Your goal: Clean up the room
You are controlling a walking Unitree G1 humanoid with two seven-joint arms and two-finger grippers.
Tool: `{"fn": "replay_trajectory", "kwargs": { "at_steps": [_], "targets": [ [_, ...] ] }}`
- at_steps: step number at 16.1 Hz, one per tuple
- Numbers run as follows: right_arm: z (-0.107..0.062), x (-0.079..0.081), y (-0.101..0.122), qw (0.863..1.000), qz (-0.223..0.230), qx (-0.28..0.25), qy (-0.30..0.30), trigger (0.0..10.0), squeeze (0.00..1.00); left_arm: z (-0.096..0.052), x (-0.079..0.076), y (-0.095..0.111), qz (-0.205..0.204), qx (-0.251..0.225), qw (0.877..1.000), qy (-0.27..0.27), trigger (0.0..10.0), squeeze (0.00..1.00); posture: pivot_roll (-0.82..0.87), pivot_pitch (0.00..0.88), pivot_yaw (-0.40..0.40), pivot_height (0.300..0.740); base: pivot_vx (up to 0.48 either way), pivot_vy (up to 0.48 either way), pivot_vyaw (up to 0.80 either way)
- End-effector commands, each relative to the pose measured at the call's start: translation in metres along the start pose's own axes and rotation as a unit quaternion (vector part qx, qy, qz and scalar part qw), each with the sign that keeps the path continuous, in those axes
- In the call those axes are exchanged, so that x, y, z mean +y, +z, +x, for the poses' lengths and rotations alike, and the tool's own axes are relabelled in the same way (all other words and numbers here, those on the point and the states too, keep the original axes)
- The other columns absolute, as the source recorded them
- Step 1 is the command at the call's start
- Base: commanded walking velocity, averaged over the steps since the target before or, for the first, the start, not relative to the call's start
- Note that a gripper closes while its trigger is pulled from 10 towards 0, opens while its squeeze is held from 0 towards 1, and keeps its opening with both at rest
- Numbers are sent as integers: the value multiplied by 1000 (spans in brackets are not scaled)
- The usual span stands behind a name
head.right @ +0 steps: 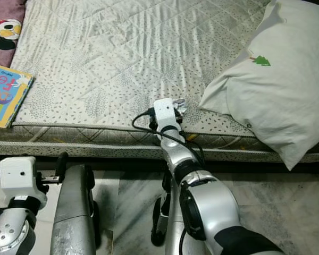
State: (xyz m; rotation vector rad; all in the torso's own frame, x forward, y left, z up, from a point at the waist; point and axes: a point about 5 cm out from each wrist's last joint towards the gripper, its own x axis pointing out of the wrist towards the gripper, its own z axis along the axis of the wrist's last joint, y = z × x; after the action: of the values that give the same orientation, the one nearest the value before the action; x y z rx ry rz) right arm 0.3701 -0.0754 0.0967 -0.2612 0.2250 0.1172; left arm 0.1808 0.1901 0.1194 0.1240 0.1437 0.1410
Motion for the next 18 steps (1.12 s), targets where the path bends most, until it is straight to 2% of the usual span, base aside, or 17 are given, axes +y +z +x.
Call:
{"fn": "replay_trajectory", "kwargs": {
  "at_steps": [1, 4, 9, 16, 18],
  "targets": [
    [-3, 1, -16, 999, -23, 32, -4, 0, 0, -3, -1, -2, 3, 9, 1000, 3, 10000, 0, 326, 306, -135, 535, 0, 0, 0],
    [-5, -3, -24, 997, -58, 48, -24, 0, 0, -1, -2, -3, 3, 9, 1000, 5, 10000, 0, 327, 300, -142, 535, 0, 0, 0],
    [-5, -13, -28, 995, -58, 59, -51, 0, 0, 4, -1, -7, 1, 11, 1000, 9, 10000, 0, 328, 297, -147, 535, 0, 0, 0],
    [-6, -32, -35, 996, -9, 62, -69, 0, 0, 10, -1, -3, -2, -1, 1000, 5, 10000, 0, 308, 280, -144, 535, 0, 0, 0],
    [-5, -39, -31, 996, 39, 49, -65, 0, 0, 14, -4, -1, -3, -7, 1000, 1, 10000, 0, 296, 267, -137, 535, 0, 0, 0]
  ]
}}
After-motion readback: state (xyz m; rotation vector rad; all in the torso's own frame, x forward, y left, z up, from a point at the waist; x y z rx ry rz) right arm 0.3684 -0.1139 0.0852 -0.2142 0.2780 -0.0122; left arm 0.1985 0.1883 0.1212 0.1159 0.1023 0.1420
